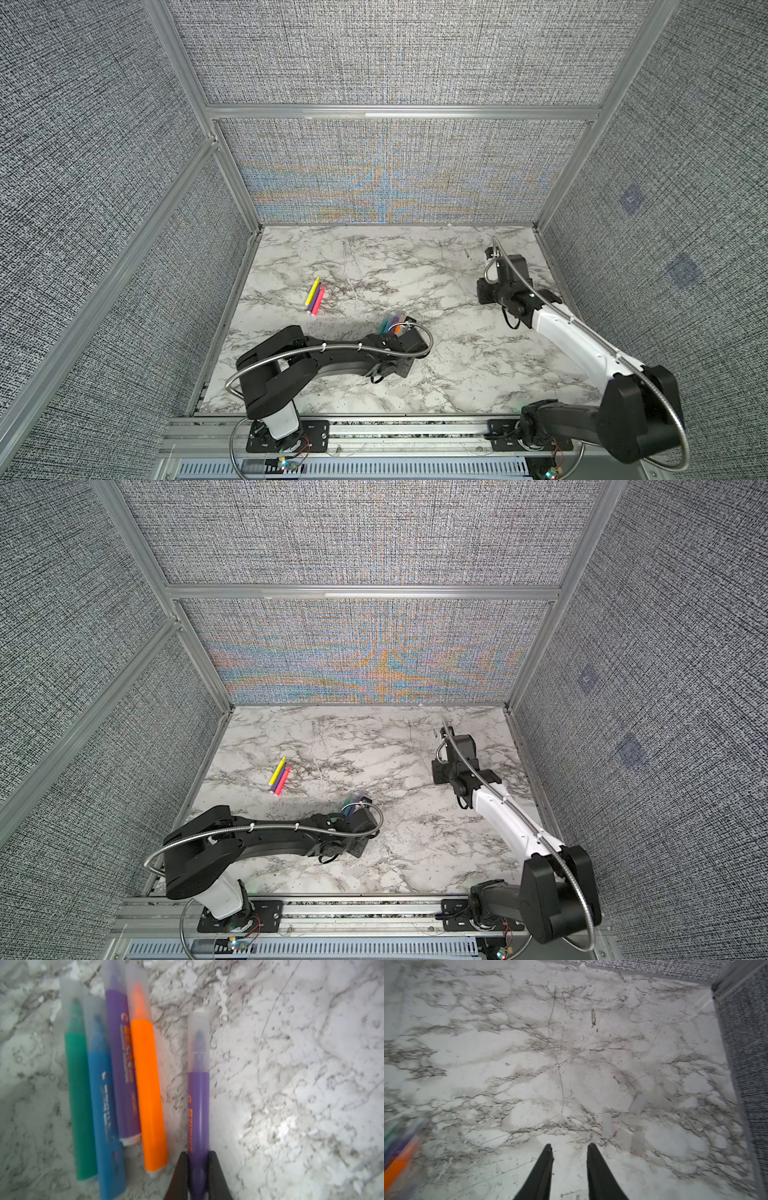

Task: Remove pen caps from pens
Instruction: Pick up the pen from the center of the table, then open the pen cap on the pen.

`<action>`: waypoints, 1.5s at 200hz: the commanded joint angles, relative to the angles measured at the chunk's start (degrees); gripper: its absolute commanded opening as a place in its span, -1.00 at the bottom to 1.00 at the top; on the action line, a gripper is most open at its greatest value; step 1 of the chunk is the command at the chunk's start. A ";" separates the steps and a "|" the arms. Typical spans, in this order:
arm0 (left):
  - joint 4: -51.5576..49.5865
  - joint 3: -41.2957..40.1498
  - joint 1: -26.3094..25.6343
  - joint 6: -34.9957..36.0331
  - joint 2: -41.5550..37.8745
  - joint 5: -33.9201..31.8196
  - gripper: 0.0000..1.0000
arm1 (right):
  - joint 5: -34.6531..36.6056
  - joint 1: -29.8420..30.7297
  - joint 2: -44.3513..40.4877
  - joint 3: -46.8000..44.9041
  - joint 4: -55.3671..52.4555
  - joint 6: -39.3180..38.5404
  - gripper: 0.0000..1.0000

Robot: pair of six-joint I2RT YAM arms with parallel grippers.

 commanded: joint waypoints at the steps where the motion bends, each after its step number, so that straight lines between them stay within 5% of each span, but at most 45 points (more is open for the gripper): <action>1: 9.11 -3.61 0.07 1.31 -6.47 -0.49 -0.85 | -15.47 0.13 -5.25 -8.15 14.18 6.41 -0.36; 42: 25.00 -11.95 0.06 3.05 -19.25 4.94 -0.85 | -27.58 2.85 -15.22 -26.41 41.63 23.54 -0.26; 94: 30.14 -15.81 0.06 2.31 -23.89 7.97 -0.85 | -22.74 15.37 -16.68 -32.83 59.36 31.15 -0.12; 149: 33.68 -19.69 0.06 2.09 -28.08 8.87 -0.86 | -18.22 24.02 -11.94 -30.68 62.23 28.79 -0.09; 252: 37.28 -23.52 -0.02 2.67 -33.30 11.81 -0.87 | -16.88 29.13 -0.03 -22.65 63.03 27.64 -0.10; 300: 38.17 -24.04 -0.02 2.70 -33.13 11.48 -0.87 | -17.42 30.17 3.16 -21.09 64.27 27.81 -0.67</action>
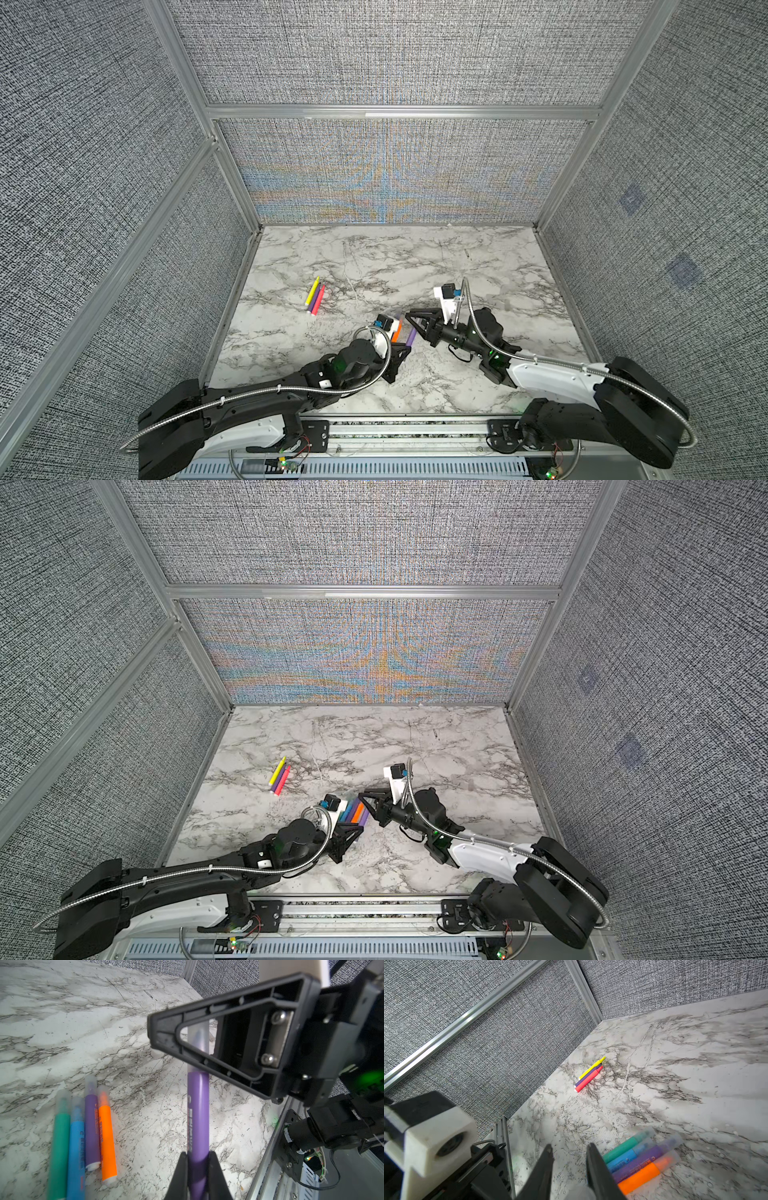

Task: Remove pen caps from pens
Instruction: Open the pen cap on the pen.

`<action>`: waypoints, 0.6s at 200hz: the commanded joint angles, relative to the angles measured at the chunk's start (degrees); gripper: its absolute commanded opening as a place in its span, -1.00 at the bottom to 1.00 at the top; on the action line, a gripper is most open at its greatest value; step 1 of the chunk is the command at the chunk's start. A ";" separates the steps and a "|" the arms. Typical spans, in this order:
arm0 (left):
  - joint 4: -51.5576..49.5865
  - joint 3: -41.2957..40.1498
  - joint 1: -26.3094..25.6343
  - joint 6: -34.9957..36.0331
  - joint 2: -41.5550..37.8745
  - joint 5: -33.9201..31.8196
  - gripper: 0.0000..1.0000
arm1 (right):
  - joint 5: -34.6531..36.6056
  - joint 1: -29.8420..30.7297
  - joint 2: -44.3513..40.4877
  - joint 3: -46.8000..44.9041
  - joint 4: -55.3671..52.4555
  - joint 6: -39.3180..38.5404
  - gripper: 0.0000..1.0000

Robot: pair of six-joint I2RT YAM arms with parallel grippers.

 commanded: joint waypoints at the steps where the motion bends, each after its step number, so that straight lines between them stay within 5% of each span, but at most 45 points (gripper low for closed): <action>1: 3.84 -0.08 -0.02 0.60 -0.07 0.30 -0.87 | 0.35 0.35 0.78 0.88 2.57 -0.99 -0.68; 48: 3.69 -0.69 -0.01 0.51 -0.93 -0.55 -0.87 | 0.30 0.67 -0.45 1.44 1.13 -1.56 -0.69; 84: 3.05 -0.79 -0.01 0.91 -1.04 -1.30 -0.86 | -0.09 1.19 -1.33 1.89 -0.20 -2.20 -0.99; 120: 5.38 -1.38 -0.02 2.31 -0.83 -1.08 -0.46 | -0.01 3.21 -1.15 3.47 -2.45 -3.90 -1.00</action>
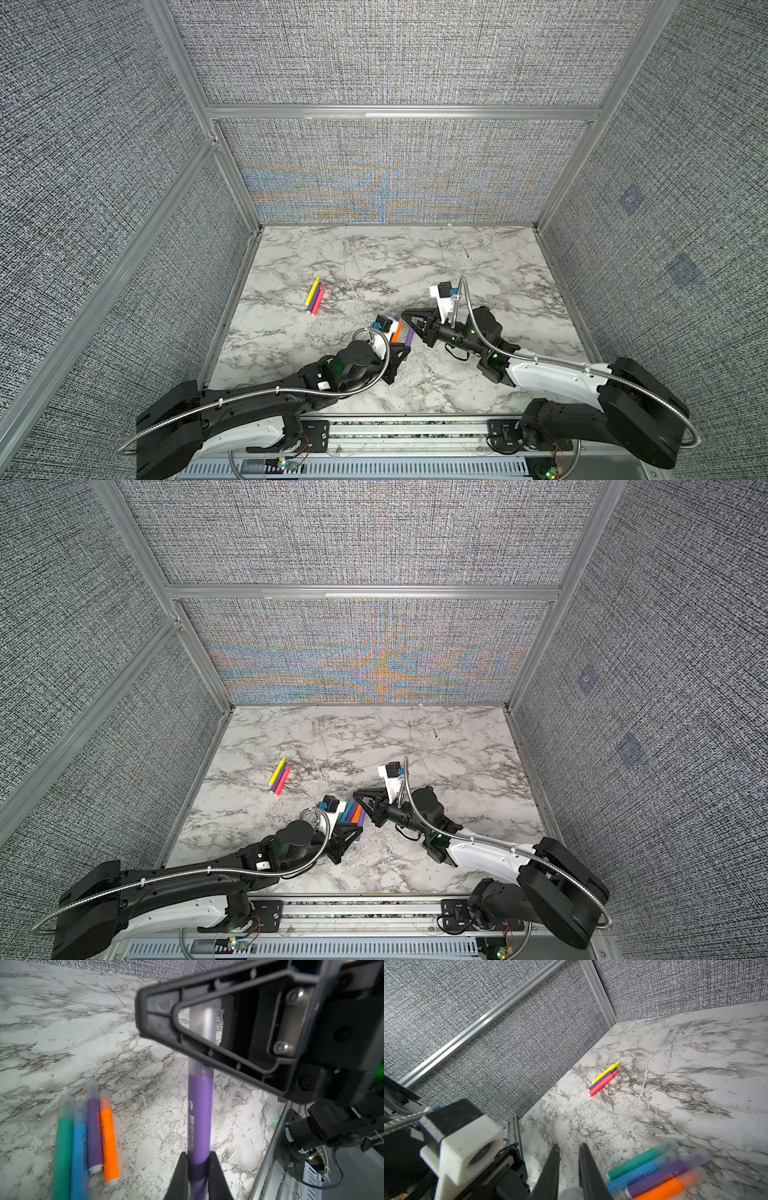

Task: Remove pen caps from pens
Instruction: Open the pen cap on the pen.

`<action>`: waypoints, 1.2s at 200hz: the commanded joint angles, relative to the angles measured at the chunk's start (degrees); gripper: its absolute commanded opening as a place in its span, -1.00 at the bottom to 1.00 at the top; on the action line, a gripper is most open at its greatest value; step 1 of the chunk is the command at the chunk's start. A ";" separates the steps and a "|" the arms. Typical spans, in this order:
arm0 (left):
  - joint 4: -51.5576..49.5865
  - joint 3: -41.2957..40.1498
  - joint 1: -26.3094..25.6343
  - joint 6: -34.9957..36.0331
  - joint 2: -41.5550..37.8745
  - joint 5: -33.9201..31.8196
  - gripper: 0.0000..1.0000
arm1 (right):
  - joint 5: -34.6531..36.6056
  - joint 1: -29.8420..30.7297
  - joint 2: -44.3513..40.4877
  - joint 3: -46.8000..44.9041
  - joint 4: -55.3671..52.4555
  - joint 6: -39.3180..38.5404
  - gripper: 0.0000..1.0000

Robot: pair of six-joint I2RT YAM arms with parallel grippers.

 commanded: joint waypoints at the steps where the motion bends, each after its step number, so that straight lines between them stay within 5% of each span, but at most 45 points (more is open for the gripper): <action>1: 4.03 -0.37 0.00 1.29 0.01 -0.51 -0.45 | 0.93 1.25 -0.02 1.30 -1.04 -3.09 -1.00; 24: 4.72 0.17 0.00 2.42 -0.03 -0.71 -0.26 | 1.37 2.88 0.54 2.35 -2.01 -4.06 -1.00; 62: 5.01 1.39 0.00 3.77 -0.51 -0.73 -0.23 | 1.69 4.57 1.51 3.99 -3.56 -5.28 -1.00; 180: 5.35 1.14 0.06 3.18 4.00 -2.11 -1.00 | 3.87 5.71 -2.15 5.75 -7.48 -6.77 -1.00; 240: 6.21 -0.82 0.00 2.40 4.52 -2.21 -1.00 | 7.50 5.70 -7.63 11.85 -16.06 -10.01 -1.00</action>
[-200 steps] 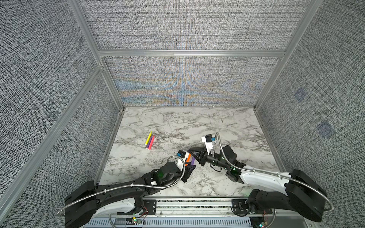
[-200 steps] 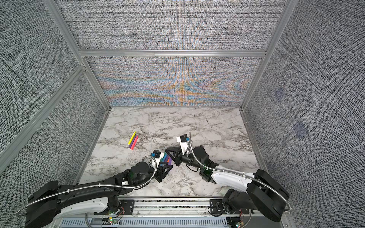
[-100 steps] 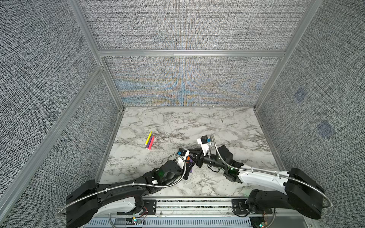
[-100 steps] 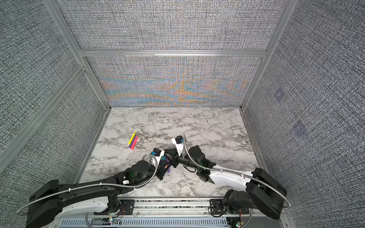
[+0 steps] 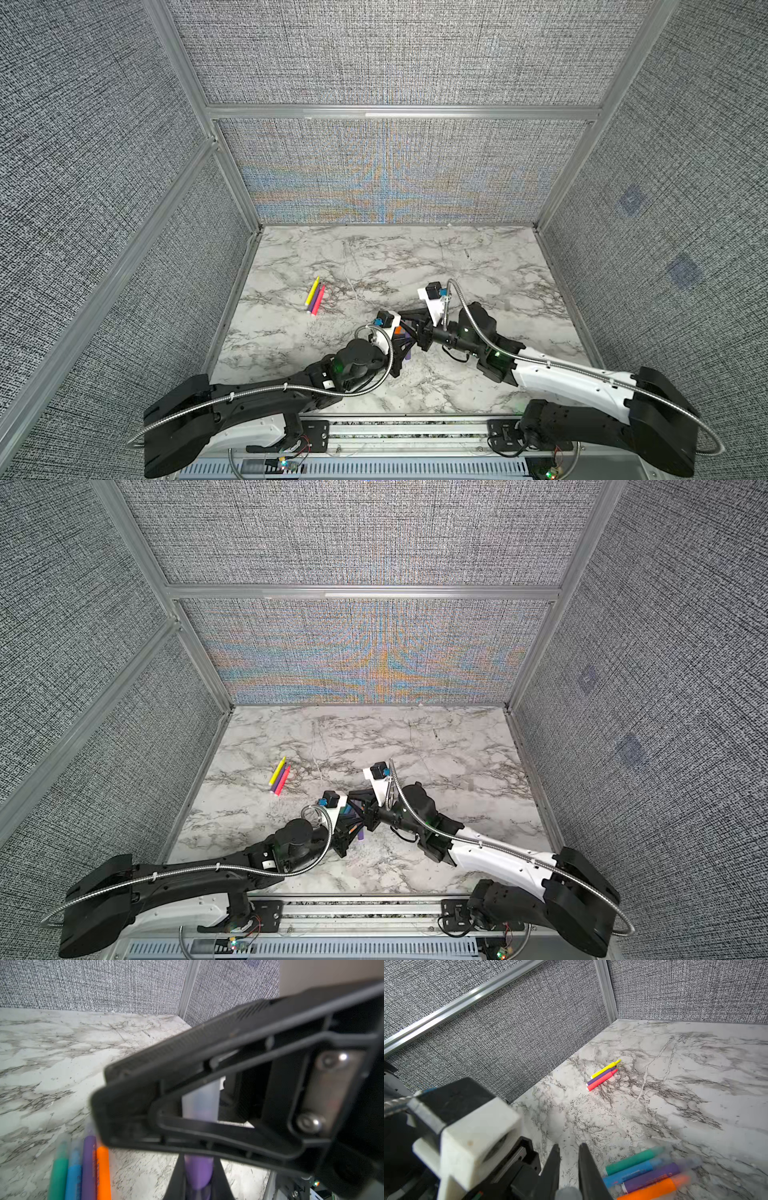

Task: Remove pen caps from pens
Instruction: Open the pen cap on the pen, then place the pen at the middle-left of the table.

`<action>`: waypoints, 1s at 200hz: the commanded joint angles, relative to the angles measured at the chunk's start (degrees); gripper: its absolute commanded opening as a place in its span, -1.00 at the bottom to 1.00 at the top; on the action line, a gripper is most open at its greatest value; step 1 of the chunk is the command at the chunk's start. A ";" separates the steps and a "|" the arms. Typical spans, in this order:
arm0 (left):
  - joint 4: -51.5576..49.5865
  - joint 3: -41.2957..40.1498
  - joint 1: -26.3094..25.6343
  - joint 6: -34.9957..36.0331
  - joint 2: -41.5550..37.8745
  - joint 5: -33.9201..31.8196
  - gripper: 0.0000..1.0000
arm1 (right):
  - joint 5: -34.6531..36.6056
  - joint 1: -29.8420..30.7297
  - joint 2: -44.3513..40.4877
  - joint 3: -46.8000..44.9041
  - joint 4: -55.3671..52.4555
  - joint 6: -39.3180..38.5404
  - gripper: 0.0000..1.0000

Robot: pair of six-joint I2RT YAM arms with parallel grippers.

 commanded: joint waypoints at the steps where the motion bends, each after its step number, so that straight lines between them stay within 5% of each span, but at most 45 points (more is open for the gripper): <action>1: -6.27 -0.64 0.07 -0.57 0.55 -0.28 -1.00 | 2.03 0.04 -1.90 2.88 4.03 -1.00 -1.00; 119: -7.98 -1.61 0.11 -1.12 -1.55 -1.61 -1.00 | 14.98 -0.67 -8.60 21.75 -17.75 -9.83 -1.00; 145: -25.84 6.22 0.98 1.30 -6.82 -9.78 -1.00 | 28.72 -1.46 -9.91 24.41 -32.67 -13.52 -1.00; 170: -44.84 16.70 7.29 4.00 -5.48 -15.06 -1.00 | 42.60 -4.34 -9.30 22.56 -44.91 -15.48 -1.00; 200: -53.49 23.01 18.90 8.08 -0.46 -13.68 -1.00 | 43.45 -11.12 -9.58 15.87 -47.80 -14.49 -1.00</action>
